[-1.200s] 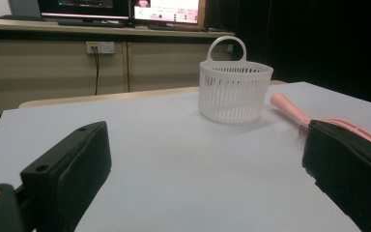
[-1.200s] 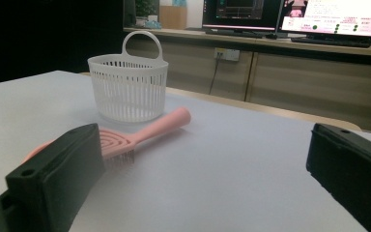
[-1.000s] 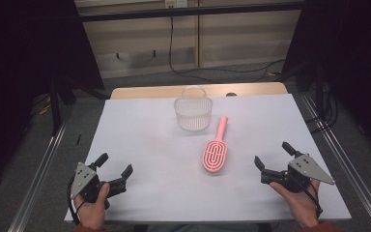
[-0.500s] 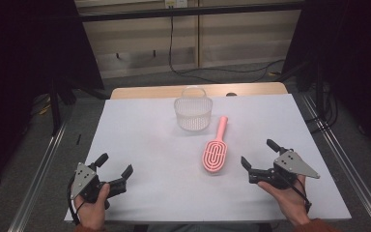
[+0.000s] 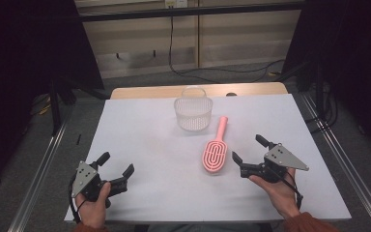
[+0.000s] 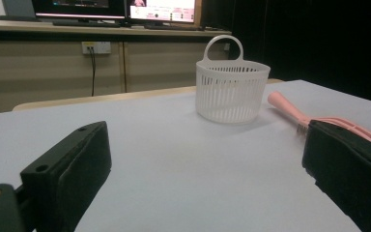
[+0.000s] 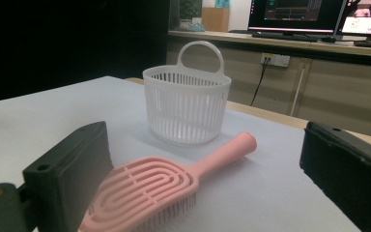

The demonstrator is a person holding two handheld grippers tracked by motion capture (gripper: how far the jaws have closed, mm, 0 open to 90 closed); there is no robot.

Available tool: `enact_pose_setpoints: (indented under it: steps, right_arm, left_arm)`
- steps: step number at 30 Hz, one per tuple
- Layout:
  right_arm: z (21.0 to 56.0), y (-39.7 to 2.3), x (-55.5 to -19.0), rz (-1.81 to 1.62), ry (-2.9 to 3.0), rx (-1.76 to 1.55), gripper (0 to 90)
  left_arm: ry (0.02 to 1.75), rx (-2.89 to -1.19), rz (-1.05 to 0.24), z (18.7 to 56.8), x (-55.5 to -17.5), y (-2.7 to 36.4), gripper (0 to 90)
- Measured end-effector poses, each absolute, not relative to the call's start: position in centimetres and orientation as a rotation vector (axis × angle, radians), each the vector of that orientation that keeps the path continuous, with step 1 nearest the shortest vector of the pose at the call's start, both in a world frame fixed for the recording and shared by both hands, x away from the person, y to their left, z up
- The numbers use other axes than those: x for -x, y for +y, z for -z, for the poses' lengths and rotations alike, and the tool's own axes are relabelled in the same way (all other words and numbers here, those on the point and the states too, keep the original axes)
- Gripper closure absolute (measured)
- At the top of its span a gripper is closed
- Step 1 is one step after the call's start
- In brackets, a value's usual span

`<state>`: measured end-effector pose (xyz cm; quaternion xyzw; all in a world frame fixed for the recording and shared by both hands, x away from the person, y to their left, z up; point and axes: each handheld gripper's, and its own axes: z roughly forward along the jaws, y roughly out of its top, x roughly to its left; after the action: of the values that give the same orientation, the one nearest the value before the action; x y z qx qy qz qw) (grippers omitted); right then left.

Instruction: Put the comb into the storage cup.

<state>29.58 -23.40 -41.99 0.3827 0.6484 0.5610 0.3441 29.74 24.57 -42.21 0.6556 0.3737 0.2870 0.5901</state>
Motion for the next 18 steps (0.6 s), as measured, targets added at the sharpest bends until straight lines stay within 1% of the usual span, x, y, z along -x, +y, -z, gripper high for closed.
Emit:
enact_pose_setpoints:
  steps: [4, 8, 11, 13, 18]
  right_arm:
    - [42.2, -23.0, -30.4, -1.458, 1.694, -1.002, 6.2]
    - [42.0, -22.4, -30.7, -1.475, 1.701, -0.988, 7.2]
    - [41.7, -22.2, -31.0, -1.493, 1.705, -0.985, 11.7]
    - [41.6, -22.2, -31.3, -1.491, 1.697, -0.983, 12.1]
    - [41.6, -21.9, -32.1, -1.494, 1.699, -0.982, 16.6]
  left_arm:
    - [0.864, -1.524, -0.664, 42.2, -29.8, 24.6, 3.4]
    - [0.862, -1.529, -0.658, 42.2, -29.9, 24.5, 3.4]
    - [0.862, -1.531, -0.662, 42.2, -29.9, 24.5, 3.4]
    - [0.861, -1.529, -0.663, 42.2, -29.9, 24.5, 3.4]
    - [0.864, -1.529, -0.66, 42.2, -29.9, 24.5, 3.4]
